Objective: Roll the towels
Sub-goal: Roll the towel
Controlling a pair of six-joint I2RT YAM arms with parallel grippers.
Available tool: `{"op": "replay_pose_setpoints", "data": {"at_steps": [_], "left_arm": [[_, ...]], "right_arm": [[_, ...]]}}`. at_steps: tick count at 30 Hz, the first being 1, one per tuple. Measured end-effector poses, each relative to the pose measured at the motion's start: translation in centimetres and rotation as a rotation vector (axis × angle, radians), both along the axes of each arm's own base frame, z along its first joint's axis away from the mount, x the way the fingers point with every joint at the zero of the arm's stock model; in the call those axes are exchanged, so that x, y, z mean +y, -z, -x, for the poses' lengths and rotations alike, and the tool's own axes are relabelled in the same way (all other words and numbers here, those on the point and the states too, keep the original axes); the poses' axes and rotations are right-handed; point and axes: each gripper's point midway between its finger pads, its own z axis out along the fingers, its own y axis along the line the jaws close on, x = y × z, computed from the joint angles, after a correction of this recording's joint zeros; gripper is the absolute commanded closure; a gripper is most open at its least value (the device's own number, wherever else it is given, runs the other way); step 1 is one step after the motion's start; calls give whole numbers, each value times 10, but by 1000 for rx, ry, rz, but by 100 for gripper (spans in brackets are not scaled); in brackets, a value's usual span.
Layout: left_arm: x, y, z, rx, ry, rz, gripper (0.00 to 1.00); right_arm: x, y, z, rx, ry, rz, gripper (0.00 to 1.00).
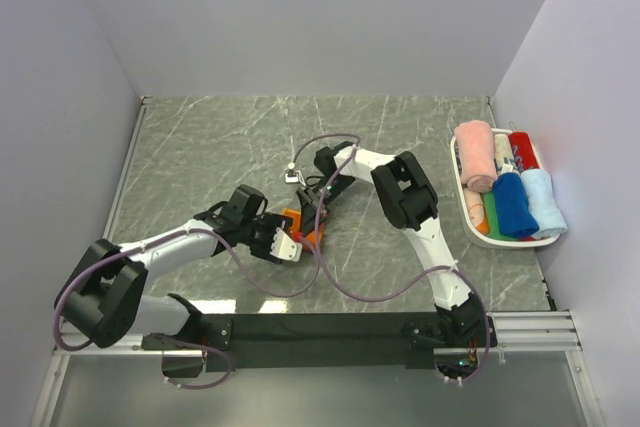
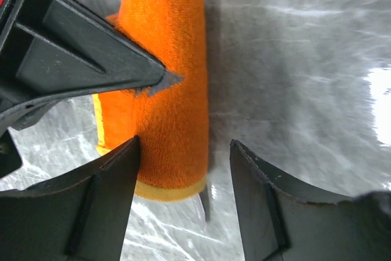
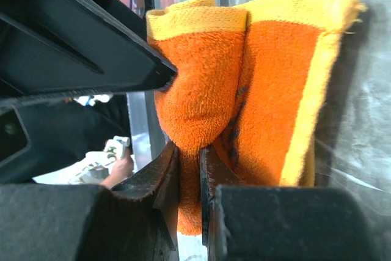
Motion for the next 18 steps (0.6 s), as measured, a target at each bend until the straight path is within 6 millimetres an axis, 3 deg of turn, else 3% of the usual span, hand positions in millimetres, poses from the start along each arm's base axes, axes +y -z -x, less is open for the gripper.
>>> {"op": "replay_pose_setpoints", "data": {"at_steps": [3,4,10,11,14,18], "left_arm": [[-4,6,-9,-20,-8,-4,42],[-5,8,-11,-23,-9,-5,50],[-11,11,-21,-12,-9,-29,79],[-11,10,-22,-5,-10,-34,84],[-11,10,-22,31,-10,-60,89],[-9,9,-19,94,-30,-96,94]], "right_arm": [[0,1,-1,25,5,9,97],[0,1,-2,37,8,14,95],[-2,0,-7,63,14,48,70],[-2,-1,-8,60,15,53,61],[-6,-1,-18,29,25,84,48],[-17,-5,-51,-37,88,125,43]]}}
